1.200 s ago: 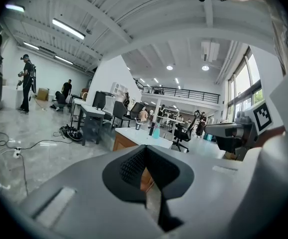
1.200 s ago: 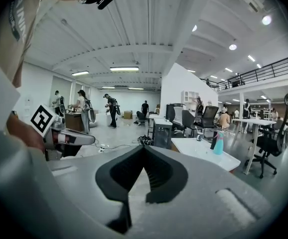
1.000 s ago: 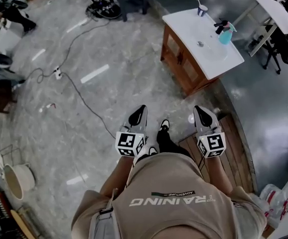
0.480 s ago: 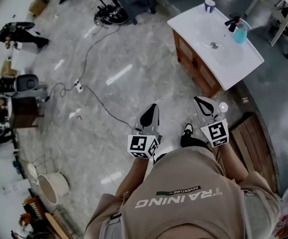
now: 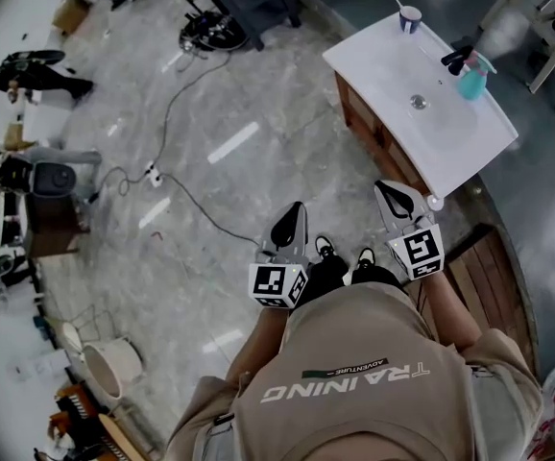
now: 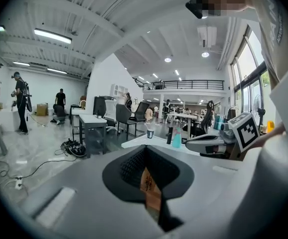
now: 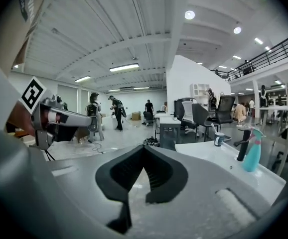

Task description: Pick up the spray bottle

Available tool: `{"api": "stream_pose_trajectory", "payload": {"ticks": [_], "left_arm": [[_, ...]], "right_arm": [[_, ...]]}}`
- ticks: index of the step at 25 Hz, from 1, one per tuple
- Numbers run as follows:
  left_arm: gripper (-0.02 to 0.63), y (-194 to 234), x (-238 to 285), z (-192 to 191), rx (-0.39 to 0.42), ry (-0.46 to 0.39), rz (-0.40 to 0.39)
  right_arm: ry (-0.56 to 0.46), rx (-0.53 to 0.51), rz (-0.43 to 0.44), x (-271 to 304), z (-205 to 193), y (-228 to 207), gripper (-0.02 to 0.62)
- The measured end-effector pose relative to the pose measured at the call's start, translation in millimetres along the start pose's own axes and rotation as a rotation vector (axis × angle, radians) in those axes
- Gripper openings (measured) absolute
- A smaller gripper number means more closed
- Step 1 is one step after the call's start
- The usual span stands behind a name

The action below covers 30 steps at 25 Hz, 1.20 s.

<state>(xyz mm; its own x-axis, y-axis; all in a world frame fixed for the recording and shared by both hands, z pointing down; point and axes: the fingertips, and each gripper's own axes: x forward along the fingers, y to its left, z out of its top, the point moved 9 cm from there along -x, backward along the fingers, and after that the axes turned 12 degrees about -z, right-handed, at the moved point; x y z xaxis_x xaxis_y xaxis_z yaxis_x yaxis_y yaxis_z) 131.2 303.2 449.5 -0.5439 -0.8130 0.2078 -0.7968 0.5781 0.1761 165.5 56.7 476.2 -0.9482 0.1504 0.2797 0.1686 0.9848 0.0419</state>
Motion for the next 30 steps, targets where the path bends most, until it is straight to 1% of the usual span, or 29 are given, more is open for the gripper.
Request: {"api": "stream_pose_trajectory", "payload": {"ticks": [3, 5, 7, 10, 14, 17, 19, 21, 23, 26, 30], "left_arm": [[0.014, 23, 22, -1, 0.004, 0.011, -0.031], [0.014, 40, 39, -4, -0.018, 0.02, -0.057], [0.014, 58, 57, -2, -0.026, 0.011, -0.096], [0.014, 86, 85, 14, -0.002, -0.017, -0.176], [0.014, 127, 123, 44, 0.058, -0.057, -0.261], [0.014, 157, 143, 47, 0.047, -0.052, -0.302], [0.014, 177, 155, 45, 0.036, -0.037, -0.33], [0.014, 193, 168, 44, 0.047, -0.026, -0.361], [0.014, 204, 180, 41, 0.055, -0.01, -0.388], [0.014, 212, 193, 35, 0.039, 0.014, -0.417], [0.014, 215, 221, 30, 0.052, 0.043, -0.453]], "right_arm": [[0.002, 0.024, -0.036, 22, 1, -11, 0.002], [0.014, 0.039, -0.085, 33, 1, -19, 0.002], [0.024, 0.051, -0.142, 43, 4, -29, 0.002], [0.029, 0.051, -0.21, 61, 15, -36, 0.002], [-0.007, 0.052, -0.254, 98, 43, -40, 0.002], [-0.039, 0.071, -0.338, 119, 60, -43, 0.002], [-0.04, 0.073, -0.391, 130, 64, -45, 0.002], [-0.033, 0.077, -0.434, 139, 64, -49, 0.002], [-0.02, 0.088, -0.472, 143, 60, -50, 0.002], [0.003, 0.104, -0.509, 142, 56, -54, 0.002], [0.004, 0.094, -0.59, 144, 55, -71, 0.002]]}}
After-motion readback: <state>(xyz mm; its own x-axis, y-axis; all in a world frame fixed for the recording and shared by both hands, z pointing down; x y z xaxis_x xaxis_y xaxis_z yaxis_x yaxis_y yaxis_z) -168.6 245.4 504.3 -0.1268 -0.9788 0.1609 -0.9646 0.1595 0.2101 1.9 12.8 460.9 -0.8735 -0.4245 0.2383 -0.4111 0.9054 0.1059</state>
